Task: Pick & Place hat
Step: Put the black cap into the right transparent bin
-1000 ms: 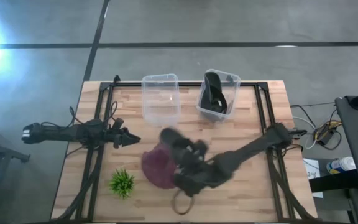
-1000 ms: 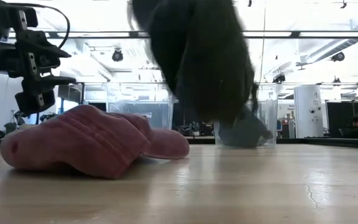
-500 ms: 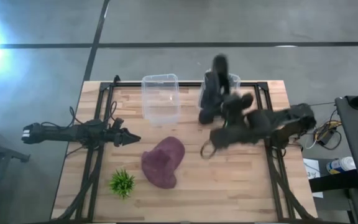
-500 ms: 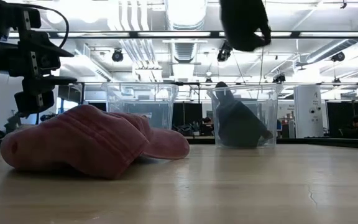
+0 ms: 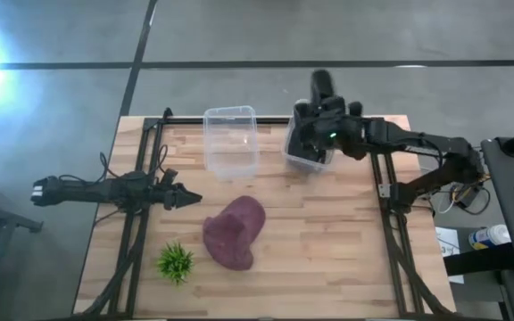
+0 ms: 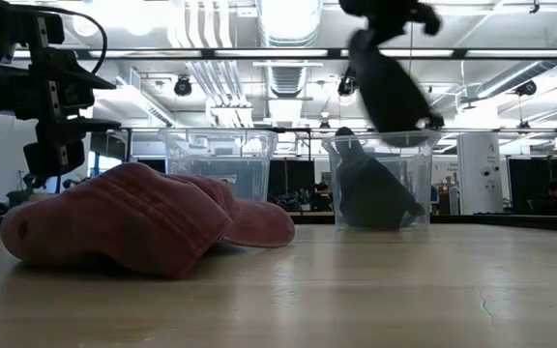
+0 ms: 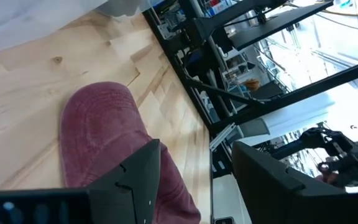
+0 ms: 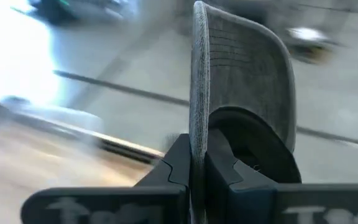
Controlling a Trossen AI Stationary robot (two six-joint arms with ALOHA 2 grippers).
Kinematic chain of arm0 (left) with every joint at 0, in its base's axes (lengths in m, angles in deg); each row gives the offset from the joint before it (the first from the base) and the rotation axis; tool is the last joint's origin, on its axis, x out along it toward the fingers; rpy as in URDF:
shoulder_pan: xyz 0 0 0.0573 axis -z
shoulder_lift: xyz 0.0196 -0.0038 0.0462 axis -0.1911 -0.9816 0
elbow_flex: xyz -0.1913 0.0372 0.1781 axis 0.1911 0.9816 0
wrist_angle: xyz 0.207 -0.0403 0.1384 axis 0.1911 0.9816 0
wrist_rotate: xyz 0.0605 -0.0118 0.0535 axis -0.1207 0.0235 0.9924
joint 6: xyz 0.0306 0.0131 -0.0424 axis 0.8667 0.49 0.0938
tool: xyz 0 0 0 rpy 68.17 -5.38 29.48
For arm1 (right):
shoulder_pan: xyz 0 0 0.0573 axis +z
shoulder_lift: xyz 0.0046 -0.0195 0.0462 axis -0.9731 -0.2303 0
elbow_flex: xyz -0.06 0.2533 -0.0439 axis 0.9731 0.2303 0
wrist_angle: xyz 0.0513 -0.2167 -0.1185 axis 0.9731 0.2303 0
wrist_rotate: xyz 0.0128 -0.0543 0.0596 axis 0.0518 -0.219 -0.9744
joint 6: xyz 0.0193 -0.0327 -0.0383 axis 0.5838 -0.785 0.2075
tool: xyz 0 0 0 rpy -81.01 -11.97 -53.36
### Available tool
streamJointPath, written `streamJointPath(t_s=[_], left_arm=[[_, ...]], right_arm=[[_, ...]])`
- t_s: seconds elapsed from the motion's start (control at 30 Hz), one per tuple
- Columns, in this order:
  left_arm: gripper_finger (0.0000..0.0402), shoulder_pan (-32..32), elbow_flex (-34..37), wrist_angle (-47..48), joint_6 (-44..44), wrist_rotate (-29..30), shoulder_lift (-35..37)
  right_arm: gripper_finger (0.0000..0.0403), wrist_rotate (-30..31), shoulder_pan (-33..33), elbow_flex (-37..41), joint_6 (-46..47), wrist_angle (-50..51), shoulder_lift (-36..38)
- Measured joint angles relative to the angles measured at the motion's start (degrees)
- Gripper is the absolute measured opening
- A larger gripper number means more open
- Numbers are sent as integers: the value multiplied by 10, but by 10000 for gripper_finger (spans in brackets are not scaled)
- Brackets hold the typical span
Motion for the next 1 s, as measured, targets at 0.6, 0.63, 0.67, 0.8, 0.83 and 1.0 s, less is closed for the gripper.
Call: streamJointPath(t_s=[0.6,0.63,0.67,0.8,0.83,1.0], left_arm=[[193,0,-1,1,13,0,0],[193,0,-1,1,14,0,-1],[193,0,-1,1,14,0,-1],[193,0,-1,1,14,0,-1],[193,0,-1,1,14,0,-1],[193,0,-1,1,13,-1,-1]], right_arm=[[13,-114,-58,276,-18,-343,102],[13,-114,-57,287,-14,-366,101],[13,-112,-56,297,-9,-382,101],[13,-66,-53,330,33,-378,101],[13,-65,-54,337,40,-374,101],[29,-64,-54,342,92,-269,96]])
